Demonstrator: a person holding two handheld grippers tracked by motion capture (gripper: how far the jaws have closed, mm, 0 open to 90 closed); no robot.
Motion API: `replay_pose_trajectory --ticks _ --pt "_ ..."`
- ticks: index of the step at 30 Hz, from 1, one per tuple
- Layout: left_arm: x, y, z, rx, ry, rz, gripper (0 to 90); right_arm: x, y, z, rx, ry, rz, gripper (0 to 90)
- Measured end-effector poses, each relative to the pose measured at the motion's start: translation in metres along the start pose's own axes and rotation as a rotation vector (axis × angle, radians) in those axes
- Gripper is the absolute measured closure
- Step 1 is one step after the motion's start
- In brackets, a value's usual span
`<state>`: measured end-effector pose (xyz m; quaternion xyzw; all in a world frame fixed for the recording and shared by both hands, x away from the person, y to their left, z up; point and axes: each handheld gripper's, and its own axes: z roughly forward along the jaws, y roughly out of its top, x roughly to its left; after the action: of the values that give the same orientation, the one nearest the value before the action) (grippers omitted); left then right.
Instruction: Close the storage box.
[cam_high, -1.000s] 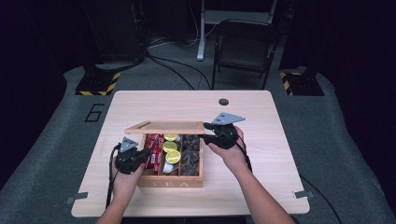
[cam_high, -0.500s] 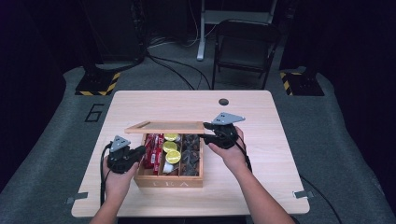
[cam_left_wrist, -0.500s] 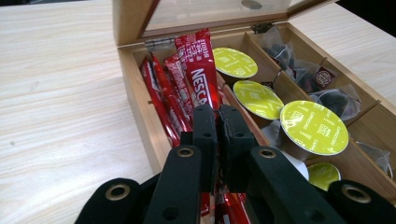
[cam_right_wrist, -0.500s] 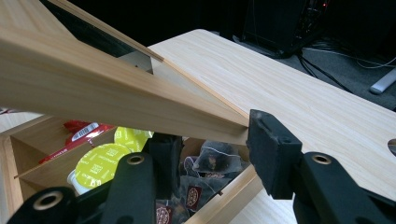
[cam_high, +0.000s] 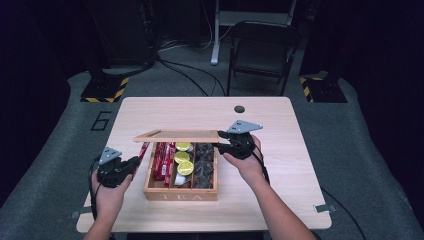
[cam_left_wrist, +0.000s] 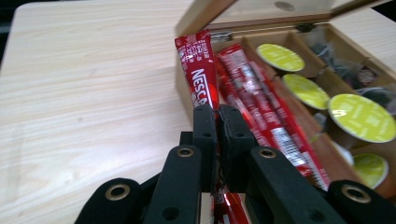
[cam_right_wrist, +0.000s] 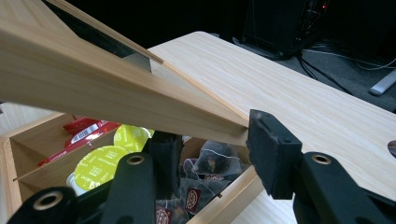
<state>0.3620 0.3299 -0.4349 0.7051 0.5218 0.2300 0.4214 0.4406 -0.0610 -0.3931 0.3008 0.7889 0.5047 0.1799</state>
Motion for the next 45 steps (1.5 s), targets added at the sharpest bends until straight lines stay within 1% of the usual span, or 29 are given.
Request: replay_pose_trajectory --ticks 2,3,5,6,7,8,10,13,16,17,21,22,25,26,27,30,31,32,36,42,45 --pt "0.007 -0.003 0.000 -0.012 0.010 -0.016 85.8 0.000 0.000 0.000 -0.001 0.002 0.000 55.1" --pt "0.010 -0.004 0.000 -0.013 0.015 -0.026 85.8 -0.001 0.000 0.000 -0.003 0.004 -0.006 55.1" --pt "0.019 -0.007 0.000 -0.011 0.022 -0.041 85.8 0.000 0.000 0.000 0.000 0.004 -0.002 55.1" --pt "0.021 -0.008 0.001 -0.012 0.021 -0.048 85.7 0.000 0.000 0.000 0.002 0.003 -0.003 55.1" --pt "0.024 -0.009 0.002 -0.022 0.025 -0.057 85.7 0.000 -0.001 0.000 0.005 0.006 -0.008 55.1" --pt "0.026 -0.009 0.002 -0.019 0.026 -0.062 85.7 0.001 -0.001 0.000 0.007 0.000 -0.008 55.2" --pt "0.030 -0.010 0.003 -0.014 0.033 -0.058 85.7 0.002 -0.001 -0.001 0.012 -0.001 -0.007 55.2" --pt "0.034 -0.014 0.007 -0.003 0.055 -0.052 85.7 0.001 -0.001 0.000 0.008 -0.001 -0.008 55.2" --pt "0.038 -0.017 0.010 0.011 0.062 -0.056 85.7 0.001 -0.001 0.000 0.005 0.000 -0.006 55.2" --pt "0.039 -0.017 0.011 0.004 0.066 -0.061 85.7 0.001 -0.001 0.000 0.005 0.000 -0.010 55.2" --pt "0.043 -0.019 0.016 0.011 0.064 -0.066 85.7 0.002 -0.001 -0.001 0.011 -0.001 -0.009 55.2" --pt "0.043 -0.020 0.017 0.016 0.066 -0.062 85.7 0.001 -0.001 -0.001 0.010 -0.002 -0.014 55.2" --pt "0.045 -0.021 0.020 0.030 0.075 -0.049 85.7 0.001 -0.001 0.000 0.007 -0.001 -0.008 55.2" --pt "0.045 -0.022 0.021 0.022 0.081 -0.050 85.6 0.001 -0.001 0.000 0.007 -0.001 -0.008 55.2" --pt "0.047 -0.022 0.021 0.031 0.082 -0.052 85.7 0.001 -0.001 0.000 0.006 0.000 -0.008 55.2" --pt "0.050 -0.024 0.021 0.032 0.087 -0.063 85.6 0.002 -0.001 -0.001 0.008 -0.002 -0.008 55.2" --pt "0.051 -0.025 0.022 0.025 0.092 -0.065 85.7 0.001 -0.001 0.000 0.007 -0.003 -0.013 55.2" --pt "0.052 -0.025 0.022 0.032 0.087 -0.066 85.6 0.001 -0.001 0.000 0.007 -0.003 -0.012 55.2" --pt "0.055 -0.027 0.021 0.015 0.095 -0.072 85.6 0.002 -0.001 0.000 0.006 -0.006 -0.021 55.3" --pt "0.058 -0.033 0.021 0.035 0.102 -0.078 85.7 0.002 0.000 0.000 0.003 -0.010 -0.019 55.3" --pt "0.061 -0.036 0.023 0.056 0.109 -0.076 85.6 0.002 0.000 0.000 0.002 -0.010 -0.016 55.3"
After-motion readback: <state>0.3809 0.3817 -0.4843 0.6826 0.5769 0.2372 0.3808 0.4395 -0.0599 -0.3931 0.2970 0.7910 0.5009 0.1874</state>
